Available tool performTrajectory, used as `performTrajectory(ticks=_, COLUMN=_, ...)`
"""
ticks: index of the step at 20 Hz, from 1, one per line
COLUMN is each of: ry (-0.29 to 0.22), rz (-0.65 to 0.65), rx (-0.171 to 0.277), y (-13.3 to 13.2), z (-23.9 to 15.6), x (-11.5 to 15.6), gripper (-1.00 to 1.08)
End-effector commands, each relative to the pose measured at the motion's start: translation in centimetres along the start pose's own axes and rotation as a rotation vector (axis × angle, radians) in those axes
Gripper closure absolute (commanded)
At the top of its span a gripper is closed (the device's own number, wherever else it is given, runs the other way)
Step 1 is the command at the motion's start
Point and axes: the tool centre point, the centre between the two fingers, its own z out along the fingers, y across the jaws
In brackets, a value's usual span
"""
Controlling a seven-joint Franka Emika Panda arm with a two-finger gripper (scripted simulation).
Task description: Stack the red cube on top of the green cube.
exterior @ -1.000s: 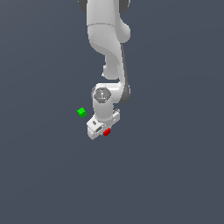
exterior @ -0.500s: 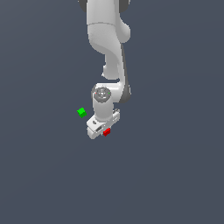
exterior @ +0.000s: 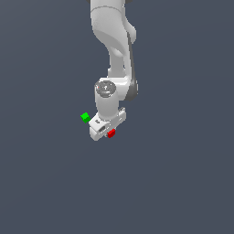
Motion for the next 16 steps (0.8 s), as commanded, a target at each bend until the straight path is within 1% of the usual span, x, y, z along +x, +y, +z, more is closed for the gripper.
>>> performTrajectory(ticks=1, ry=0.001, rz=0.000, rx=-0.001, y=0.0, z=-1.8, x=0.0, gripper=1.08)
performTrajectory(ticks=8, ry=0.001, rz=0.000, rx=-0.001, y=0.0, z=-4.9, x=0.1, gripper=1.08)
performTrajectory(ticks=16, ry=0.002, rz=0.000, rx=-0.001, y=0.1, z=-5.0, x=-0.3, gripper=1.08)
